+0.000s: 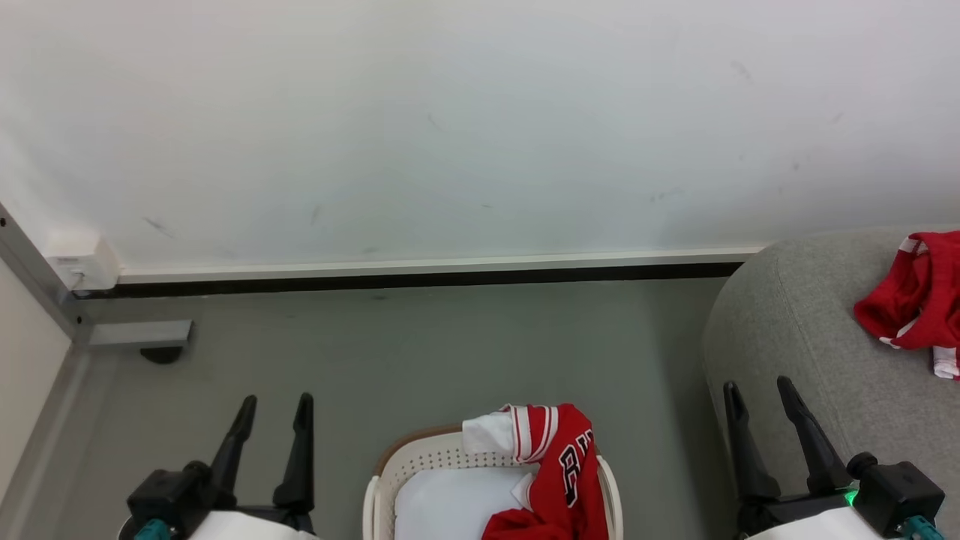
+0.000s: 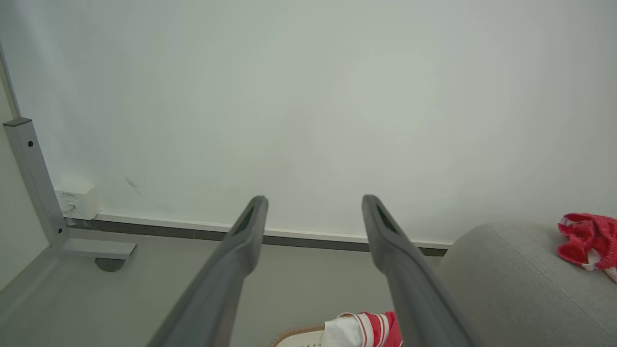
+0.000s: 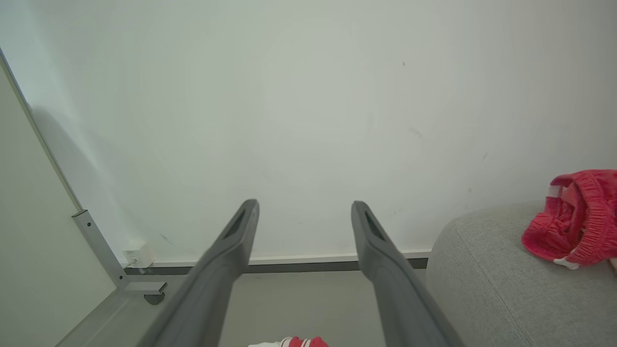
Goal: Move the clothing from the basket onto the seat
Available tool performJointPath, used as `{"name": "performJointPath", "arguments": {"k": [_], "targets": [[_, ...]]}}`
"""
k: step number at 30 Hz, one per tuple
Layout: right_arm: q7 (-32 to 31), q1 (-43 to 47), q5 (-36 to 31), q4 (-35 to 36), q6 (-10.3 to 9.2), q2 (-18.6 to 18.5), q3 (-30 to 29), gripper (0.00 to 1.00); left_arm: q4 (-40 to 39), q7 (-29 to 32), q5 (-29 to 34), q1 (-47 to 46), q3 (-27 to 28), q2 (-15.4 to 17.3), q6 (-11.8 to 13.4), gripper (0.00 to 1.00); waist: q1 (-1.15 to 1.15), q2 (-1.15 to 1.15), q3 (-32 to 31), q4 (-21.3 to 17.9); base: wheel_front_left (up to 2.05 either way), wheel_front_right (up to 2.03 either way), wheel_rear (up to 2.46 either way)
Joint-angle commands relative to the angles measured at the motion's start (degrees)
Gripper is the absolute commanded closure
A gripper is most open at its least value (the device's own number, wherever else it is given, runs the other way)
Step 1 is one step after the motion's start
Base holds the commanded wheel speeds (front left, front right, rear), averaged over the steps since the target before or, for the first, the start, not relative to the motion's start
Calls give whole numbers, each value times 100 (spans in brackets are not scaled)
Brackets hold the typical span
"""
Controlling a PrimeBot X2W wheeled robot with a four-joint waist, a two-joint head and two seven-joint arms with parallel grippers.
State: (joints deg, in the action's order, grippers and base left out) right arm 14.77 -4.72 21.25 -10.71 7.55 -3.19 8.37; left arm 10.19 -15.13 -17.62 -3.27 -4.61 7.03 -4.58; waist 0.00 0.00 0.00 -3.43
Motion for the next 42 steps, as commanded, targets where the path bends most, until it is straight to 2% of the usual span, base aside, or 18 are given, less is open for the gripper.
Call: {"name": "performJointPath", "arguments": {"k": [1, 10, 22, 26, 34, 42], "targets": [[33, -105, -23, 47, -13, -1, -20, 0, -5, -3, 96, -76, -16, -13, -29, 0, 0, 0, 70, -65, 0, 0, 0], [32, -497, -124, 311, -13, 15, -156, 0, 213, 43, 143, -662, -314, 66, -182, 0, 0, 0, 683, -456, 0, 0, 0], [38, -972, -84, 840, -13, 39, -486, 0, 801, 614, 89, -1861, -1062, 380, -285, 0, 0, 0, 1975, -1055, 0, 0, 0], [39, -1107, -33, 1029, -13, 40, -565, 0, 1008, 855, 77, -2231, -1394, 497, -291, 0, 0, 0, 2427, -1176, 0, 0, 0], [39, -1407, 72, 1395, -13, 38, -848, 0, 1582, 1315, -5, -2890, -2443, 845, -287, 0, 0, 0, 3204, -1408, 0, 0, 0], [39, -1658, 233, 1772, -13, 39, -1000, 0, 2297, 1876, -230, -3453, -3071, 1095, -288, 0, 0, 0, 3803, -1601, 0, 0, 0]]}}
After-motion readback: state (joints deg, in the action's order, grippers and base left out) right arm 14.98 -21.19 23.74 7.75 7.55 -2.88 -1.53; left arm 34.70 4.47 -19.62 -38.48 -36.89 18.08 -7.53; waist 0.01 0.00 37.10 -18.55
